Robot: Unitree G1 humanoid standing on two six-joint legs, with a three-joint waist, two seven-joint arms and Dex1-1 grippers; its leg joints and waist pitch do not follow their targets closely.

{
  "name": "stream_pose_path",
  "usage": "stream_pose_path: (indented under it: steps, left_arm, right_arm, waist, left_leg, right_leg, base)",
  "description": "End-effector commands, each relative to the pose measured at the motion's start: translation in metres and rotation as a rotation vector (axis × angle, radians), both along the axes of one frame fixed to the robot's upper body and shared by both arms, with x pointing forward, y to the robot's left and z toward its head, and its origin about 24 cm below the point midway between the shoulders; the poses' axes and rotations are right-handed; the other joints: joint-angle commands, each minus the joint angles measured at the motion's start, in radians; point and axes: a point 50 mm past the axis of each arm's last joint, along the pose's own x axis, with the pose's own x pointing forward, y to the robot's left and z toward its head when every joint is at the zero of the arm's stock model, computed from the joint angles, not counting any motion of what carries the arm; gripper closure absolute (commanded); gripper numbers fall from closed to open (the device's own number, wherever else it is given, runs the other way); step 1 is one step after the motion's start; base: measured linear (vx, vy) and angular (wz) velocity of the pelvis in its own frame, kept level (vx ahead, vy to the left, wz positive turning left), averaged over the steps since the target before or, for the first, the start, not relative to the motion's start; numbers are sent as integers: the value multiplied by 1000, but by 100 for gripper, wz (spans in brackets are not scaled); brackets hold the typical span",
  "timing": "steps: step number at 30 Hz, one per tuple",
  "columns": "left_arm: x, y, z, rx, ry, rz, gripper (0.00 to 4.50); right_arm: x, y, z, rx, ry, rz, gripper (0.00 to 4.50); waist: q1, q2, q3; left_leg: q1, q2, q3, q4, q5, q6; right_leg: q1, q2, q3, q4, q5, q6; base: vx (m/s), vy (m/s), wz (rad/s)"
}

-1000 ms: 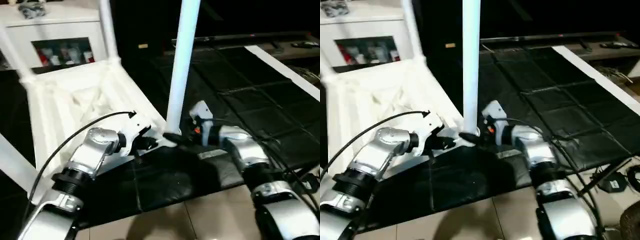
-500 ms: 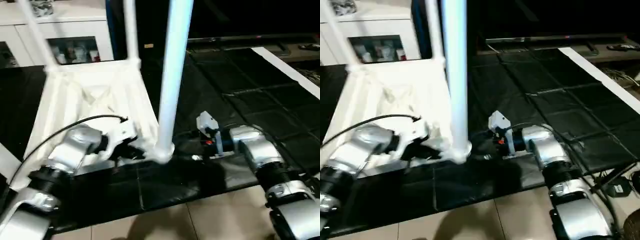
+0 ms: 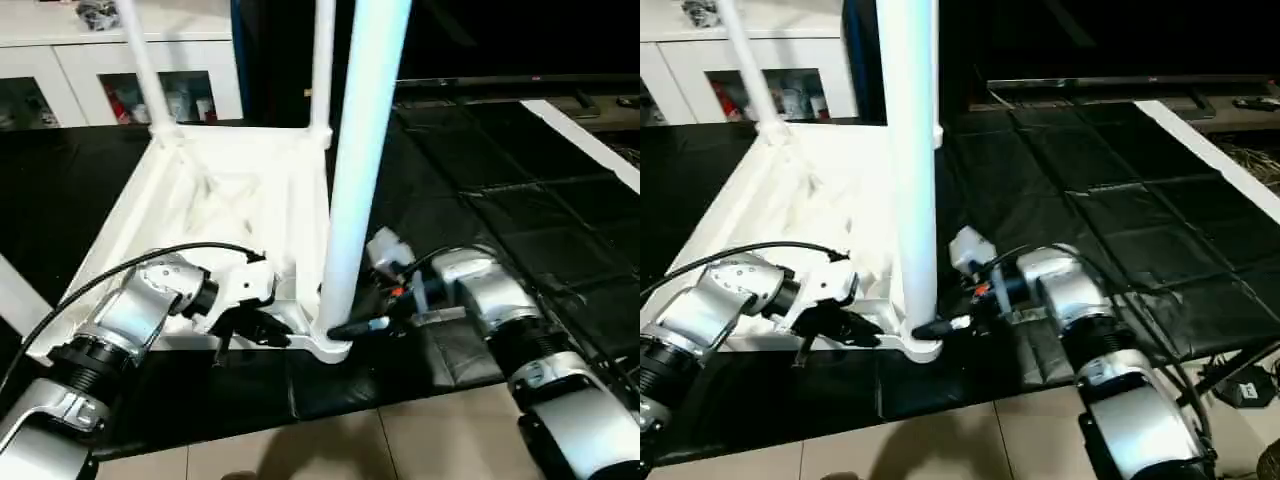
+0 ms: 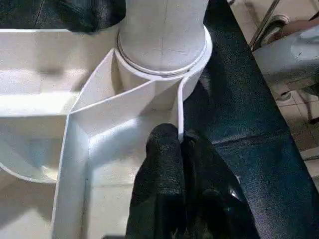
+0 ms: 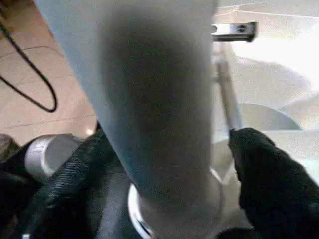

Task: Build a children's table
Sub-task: Rotate leg to tighten

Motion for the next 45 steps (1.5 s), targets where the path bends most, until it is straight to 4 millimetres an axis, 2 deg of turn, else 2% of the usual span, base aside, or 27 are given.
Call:
stream_pose_path:
  steps: [1, 9, 13, 24, 26, 27, 29, 30, 32, 33, 34, 35, 36, 37, 38, 39, 41, 43, 44, 45]
  left_arm:
    - [-6, -10, -7, 28, 37, -85, 450]
    - [-7, -11, -7, 26, 35, -87, 450]
    - [-6, -10, -8, 25, 33, -83, 450]
    - [-4, -10, -9, 4, 38, -15, 450]
    - [1, -13, -9, -42, 30, 86, 450]
    - [4, -14, -10, -59, 29, 134, 450]
    - [6, -16, -11, -86, 25, 187, 450]
    - [10, -19, -10, -116, 18, 241, 450]
    - [22, -27, -11, -184, -15, 420, 450]
    - [31, -33, -12, -221, -41, 554, 450]
    - [31, -33, -12, -222, -41, 555, 450]
    - [33, -35, -11, -234, -48, 597, 450]
    - [37, -40, -10, -250, -65, 643, 450]
    - [41, -47, -8, -264, -90, 690, 450]
    - [44, -52, -6, -269, -109, 715, 450]
    - [44, -54, -5, -272, -116, 724, 450]
    - [46, -63, -3, -276, -137, 740, 450]
    - [44, -76, -1, -260, -150, 687, 450]
    - [44, -76, -1, -260, -150, 687, 450]
    - [43, -78, -2, -255, -150, 676, 450]
  right_arm:
    - [2, 3, 6, -8, -10, 37, 97]
    - [3, 12, 6, 24, 19, 47, 179]
    - [3, 13, 7, 27, 26, 54, 217]
    - [1, 15, 5, 50, 46, 50, 237]
    - [4, 16, 0, 55, 24, -74, 237]
    - [6, 16, -3, 48, 10, -137, 238]
    - [9, 17, -7, 37, -12, -210, 240]
    - [10, 17, -9, 30, -11, -252, 242]
    - [16, 20, -15, 16, -15, -420, 246]
    - [23, 23, -19, 4, -7, -582, 249]
    - [23, 23, -19, 3, -7, -583, 249]
    - [25, 24, -20, -2, -5, -641, 250]
    - [28, 26, -21, -9, -7, -706, 251]
    - [31, 30, -22, -14, -16, -787, 251]
    - [33, 33, -22, -13, -26, -831, 251]
    - [34, 34, -22, -14, -29, -849, 251]
    - [37, 37, -21, -17, -42, -921, 253]
    - [41, 42, -19, -23, -64, -969, 253]
    - [41, 42, -19, -23, -64, -969, 253]
    - [41, 43, -18, -20, -73, -963, 253]
  waist:
    - [-10, 4, -69]
    - [-9, 4, -70]
    - [-9, 5, -69]
    - [-9, 3, -69]
    - [-10, 4, -68]
    - [-9, 8, -67]
    - [-14, 4, -64]
    - [-19, 2, -61]
    - [-30, 0, -59]
    - [-35, 0, -61]
    - [-40, -2, -60]
    - [-45, -2, -62]
    - [-56, -6, -60]
    - [-57, -4, -62]
    - [-62, -6, -63]
    - [-61, -7, -64]
    - [-61, -6, -65]
    - [-64, -2, -68]
    - [-64, -2, -68]
    - [-64, 0, -70]
  left_leg:
    - [5, 11, 8, -61, -181, 34]
    - [5, 12, 8, -61, -172, 31]
    - [5, 11, 8, -61, -178, 29]
    - [5, 11, 9, -61, -172, 31]
    - [5, 11, 9, -61, -171, 24]
    - [8, 11, 9, -62, -179, 18]
    - [4, 7, 7, -64, -206, 7]
    - [6, 5, 5, -65, -230, 0]
    - [5, 2, 5, -65, -228, -7]
    - [6, 1, 4, -64, -219, -12]
    - [2, 0, 3, -65, -213, -16]
    - [1, -3, 1, -65, -218, -15]
    - [-6, -6, 0, -65, -217, -6]
    - [-8, -6, -1, -64, -210, -6]
    - [1, -5, 1, -62, -212, -4]
    - [4, -8, 4, -58, -212, 7]
    - [-1, -5, 3, -60, -190, 16]
    - [-5, -3, 3, -59, -166, 21]
    - [-5, -3, 3, -59, -166, 21]
    - [-5, -2, 4, -58, -158, 29]
  right_leg:
    - [54, -70, 45, -61, -196, -218]
    - [54, -69, 45, -58, -174, -222]
    - [54, -70, 45, -60, -192, -215]
    - [54, -70, 45, -60, -195, -213]
    - [53, -70, 46, -60, -200, -212]
    - [51, -69, 46, -62, -211, -209]
    - [54, -70, 45, -69, -272, -190]
    - [52, -72, 44, -77, -349, -164]
    - [51, -71, 44, -82, -379, -151]
    - [52, -72, 45, -83, -383, -148]
    - [55, -69, 44, -83, -386, -145]
    - [56, -72, 40, -86, -408, -135]
    - [60, -71, 38, -89, -420, -123]
    - [60, -71, 38, -87, -417, -121]
    - [52, -69, 39, -91, -412, -122]
    - [49, -70, 40, -93, -411, -127]
    - [50, -69, 41, -89, -376, -133]
    - [53, -67, 41, -80, -293, -155]
    - [53, -67, 41, -80, -293, -155]
    - [55, -65, 42, -74, -232, -174]
  base:
    - [0, 0, 0]
    - [0, 0, 0]
    - [0, 0, 0]
    - [0, 0, 0]
    - [0, 0, 0]
    - [0, 0, 0]
    - [0, 0, 0]
    - [0, 0, 0]
    - [0, 0, 0]
    - [0, 0, 0]
    - [0, 0, 0]
    - [0, 0, 0]
    - [0, 0, 0]
    - [0, 0, 0]
    - [0, 0, 0]
    - [0, 0, 0]
    - [0, 0, 0]
    - [0, 0, 0]
    - [0, 0, 0]
    - [0, 0, 0]
